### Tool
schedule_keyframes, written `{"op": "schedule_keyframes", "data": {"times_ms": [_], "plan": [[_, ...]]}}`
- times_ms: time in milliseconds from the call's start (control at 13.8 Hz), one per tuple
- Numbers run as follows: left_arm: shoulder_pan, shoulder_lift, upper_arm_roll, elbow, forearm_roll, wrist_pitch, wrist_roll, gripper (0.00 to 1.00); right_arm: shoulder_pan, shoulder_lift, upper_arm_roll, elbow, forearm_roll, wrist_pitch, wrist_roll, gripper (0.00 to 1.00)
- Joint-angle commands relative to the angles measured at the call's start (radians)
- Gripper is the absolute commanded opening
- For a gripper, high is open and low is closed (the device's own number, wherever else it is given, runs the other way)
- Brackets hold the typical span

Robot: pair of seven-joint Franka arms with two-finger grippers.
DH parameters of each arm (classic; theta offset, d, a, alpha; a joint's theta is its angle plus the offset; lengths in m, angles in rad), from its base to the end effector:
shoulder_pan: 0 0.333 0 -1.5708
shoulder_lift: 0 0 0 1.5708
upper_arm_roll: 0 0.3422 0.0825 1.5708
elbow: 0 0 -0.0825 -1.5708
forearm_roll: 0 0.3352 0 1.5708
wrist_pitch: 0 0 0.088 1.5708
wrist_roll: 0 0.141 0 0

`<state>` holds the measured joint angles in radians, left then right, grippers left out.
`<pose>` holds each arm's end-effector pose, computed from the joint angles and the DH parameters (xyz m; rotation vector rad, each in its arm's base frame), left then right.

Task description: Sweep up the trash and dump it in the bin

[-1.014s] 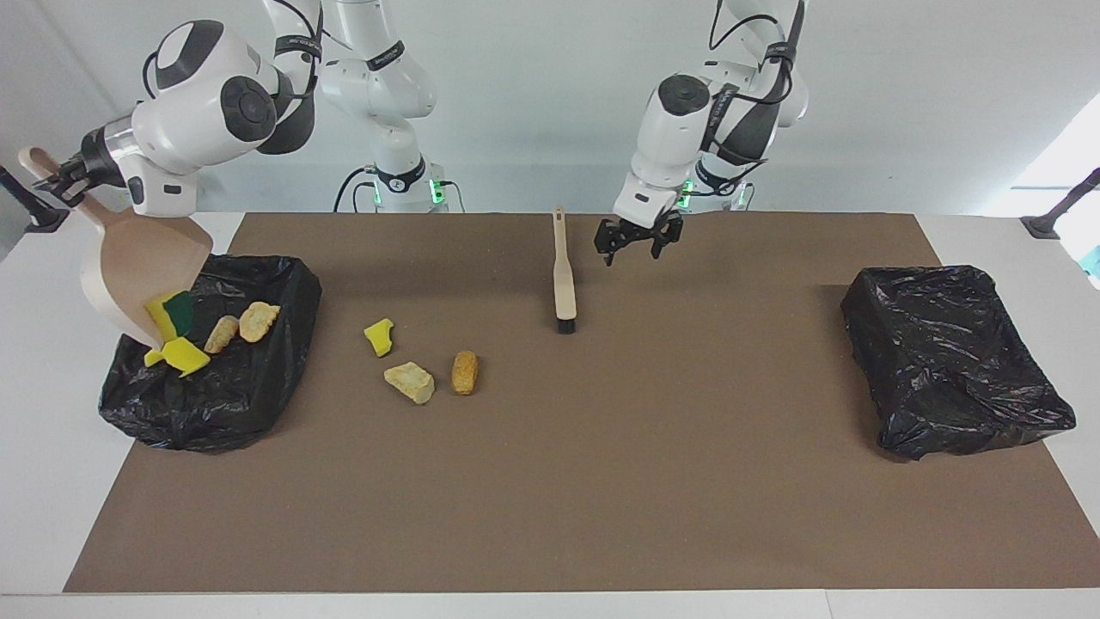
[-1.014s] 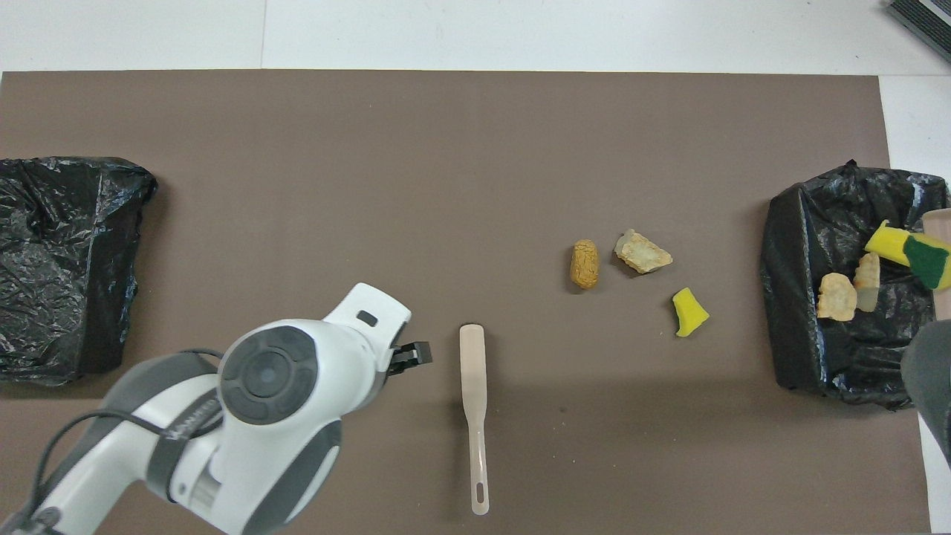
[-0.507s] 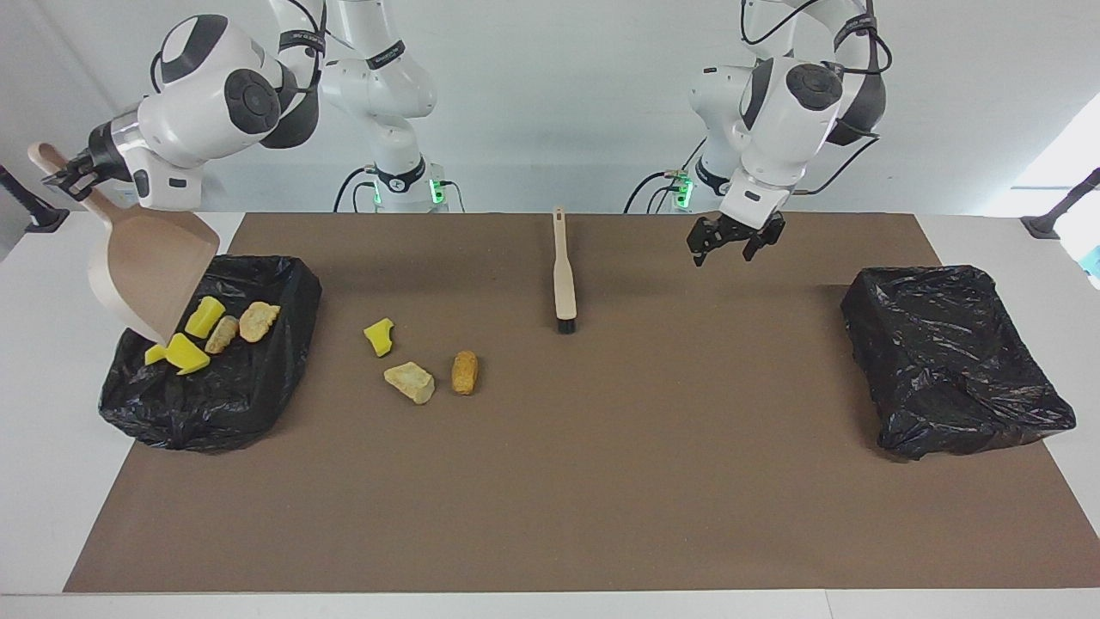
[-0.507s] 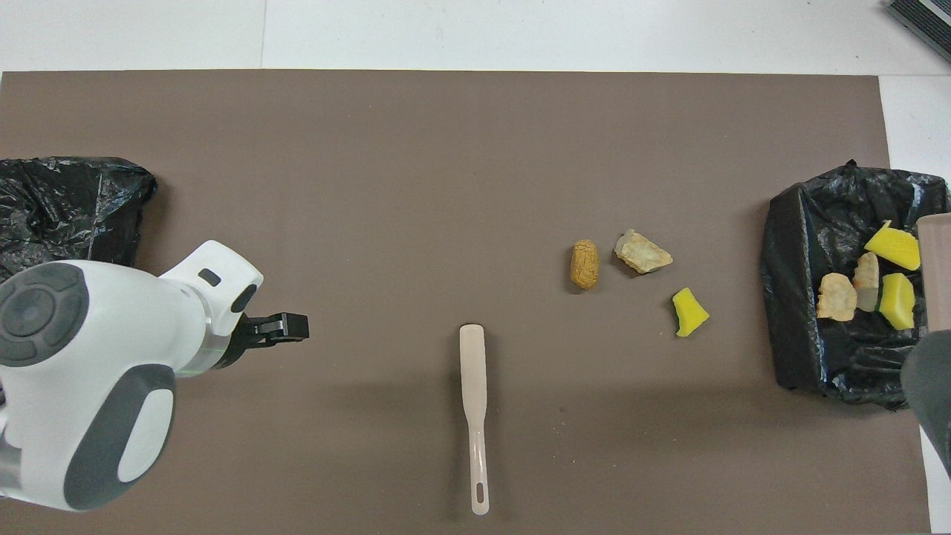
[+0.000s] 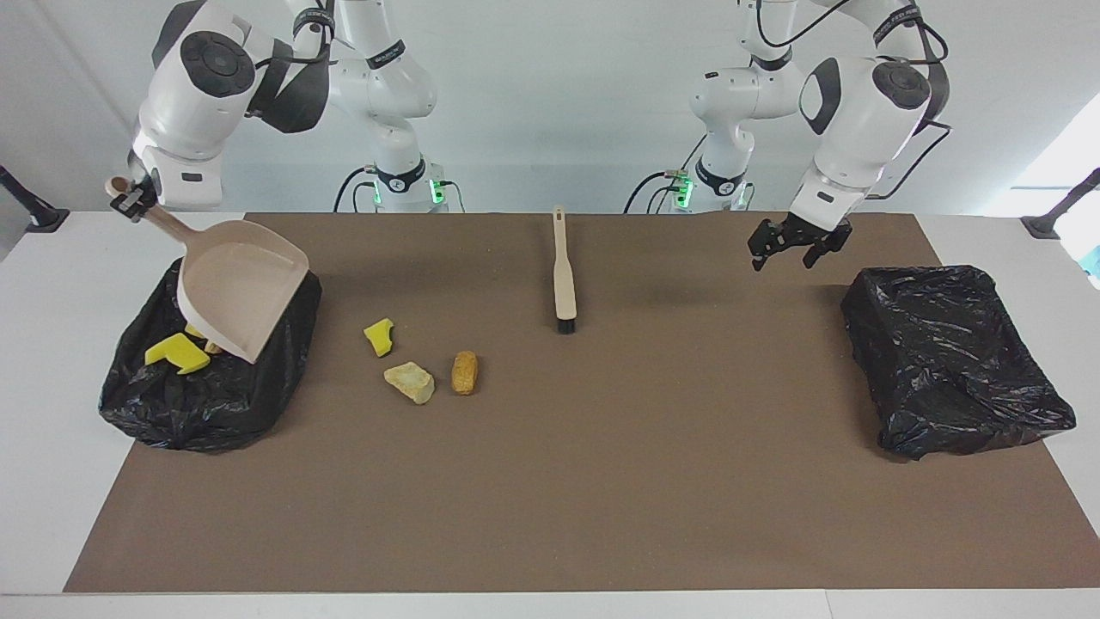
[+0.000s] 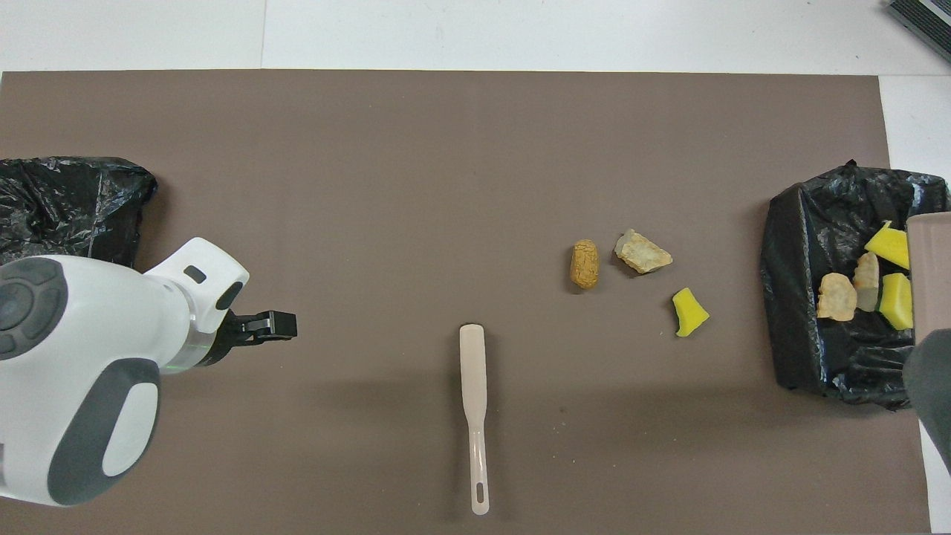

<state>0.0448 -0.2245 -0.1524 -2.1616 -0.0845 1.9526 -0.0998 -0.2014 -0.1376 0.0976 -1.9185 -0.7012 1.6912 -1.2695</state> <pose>0.4337 -0.0592 0.5012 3.0953 0.0414 0.0137 0.4504 -0.1280 0.5764 2.0549 1.5379 -0.6896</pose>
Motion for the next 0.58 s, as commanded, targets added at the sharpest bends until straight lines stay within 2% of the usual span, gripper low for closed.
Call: {"op": "schedule_keyframes", "data": {"times_ms": [0, 145, 290, 507], "plan": [[0.044, 0.013, -0.013, 0.046, 0.037, -0.043, 0.054, 1.0, 0.0, 0.001, 0.001, 0.013, 0.124, -0.004, 0.045, 0.0], [0.055, 0.037, -0.013, 0.113, 0.035, -0.095, 0.078, 1.0, 0.002, 0.001, 0.002, 0.012, 0.211, -0.001, 0.077, 0.0], [0.061, 0.06, -0.013, 0.211, 0.037, -0.206, 0.075, 1.0, 0.022, 0.001, 0.02, 0.012, 0.287, 0.005, 0.152, 0.0], [0.081, 0.076, -0.013, 0.305, 0.066, -0.308, 0.077, 1.0, 0.079, -0.001, 0.024, 0.015, 0.392, -0.031, 0.455, 0.0]]}}
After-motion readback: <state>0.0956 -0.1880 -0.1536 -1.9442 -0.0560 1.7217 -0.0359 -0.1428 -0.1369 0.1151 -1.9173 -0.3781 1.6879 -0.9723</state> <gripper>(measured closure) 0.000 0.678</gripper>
